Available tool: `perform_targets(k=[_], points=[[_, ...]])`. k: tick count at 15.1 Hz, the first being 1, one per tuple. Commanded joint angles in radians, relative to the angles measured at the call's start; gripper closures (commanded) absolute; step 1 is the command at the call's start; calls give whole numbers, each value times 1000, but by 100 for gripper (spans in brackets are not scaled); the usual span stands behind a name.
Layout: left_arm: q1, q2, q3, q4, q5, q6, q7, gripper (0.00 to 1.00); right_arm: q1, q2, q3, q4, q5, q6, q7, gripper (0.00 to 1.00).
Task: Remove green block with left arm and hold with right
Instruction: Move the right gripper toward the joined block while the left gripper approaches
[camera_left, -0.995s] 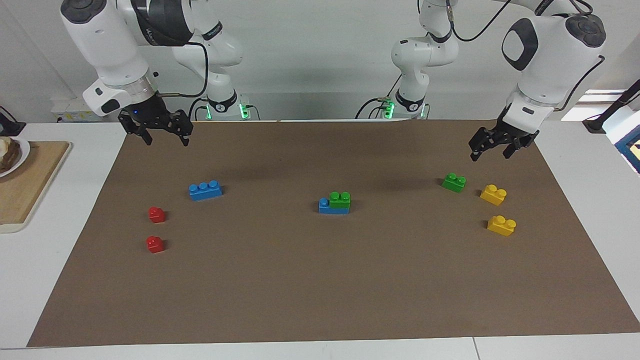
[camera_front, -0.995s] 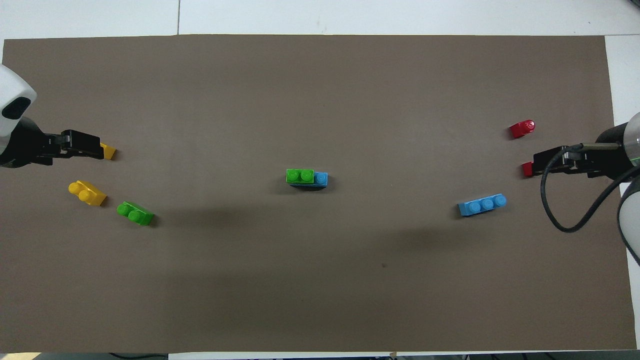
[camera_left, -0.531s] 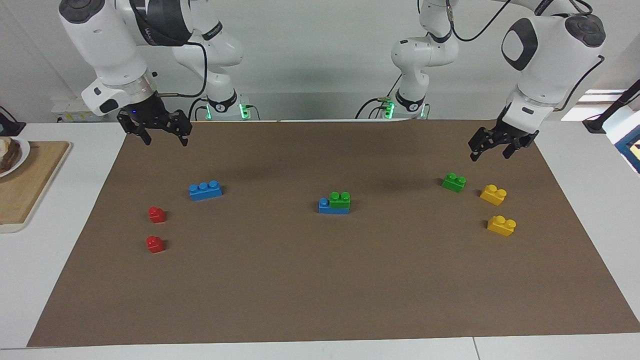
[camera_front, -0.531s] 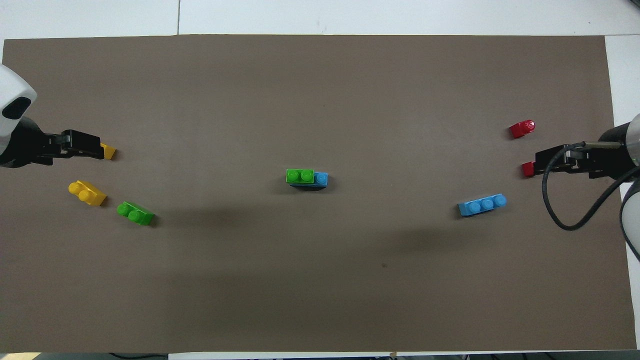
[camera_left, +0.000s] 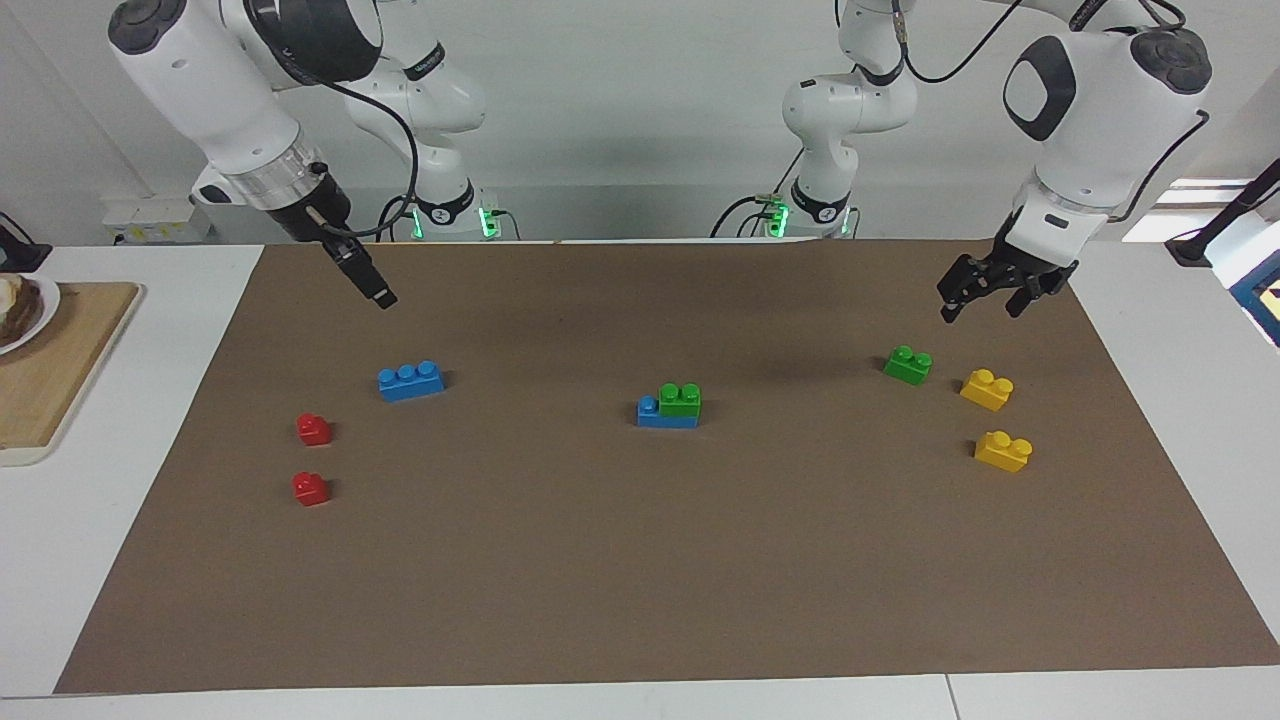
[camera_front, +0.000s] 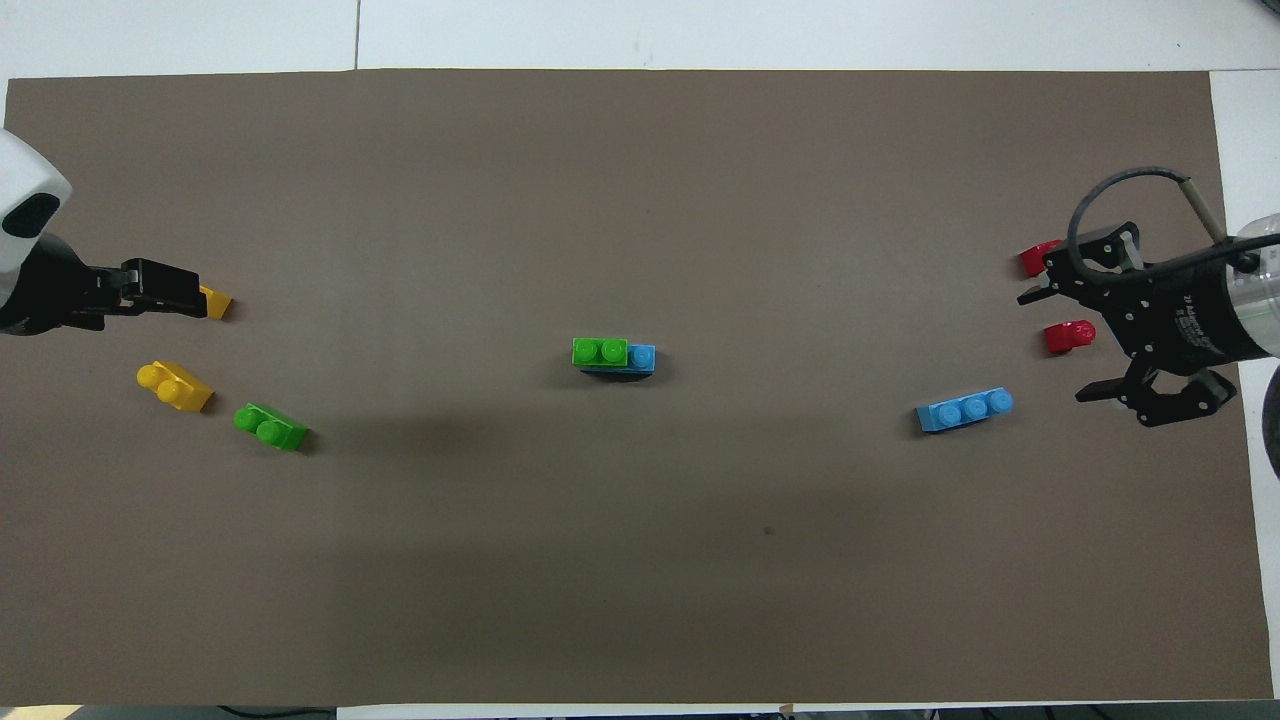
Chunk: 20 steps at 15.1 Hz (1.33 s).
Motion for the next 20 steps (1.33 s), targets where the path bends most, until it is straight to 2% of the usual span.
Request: perform_targets(k=[1, 4, 8, 10, 12, 15, 20], points=[[-6, -2, 6, 5, -10, 6, -13, 0, -14, 42, 3, -13, 155, 33, 269, 5], [-12, -2, 6, 8, -10, 6, -16, 0, -8, 100, 3, -25, 240, 40, 311, 5], [-16, -12, 5, -3, -10, 0, -16, 0, 12, 189, 13, -30, 367, 131, 311, 4], [-21, -12, 5, -7, -10, -8, -23, 0, 84, 219, 14, -38, 405, 187, 308, 4], [-35, -16, 2, -16, -10, -5, -124, 0, 121, 229, 14, -81, 445, 265, 277, 4], [-99, -28, 2, -41, -10, -1, -313, 0, 130, 271, 14, -93, 519, 293, 196, 4], [-208, -59, 0, -96, -12, 15, -693, 0, 192, 314, 14, -124, 614, 400, 168, 3]])
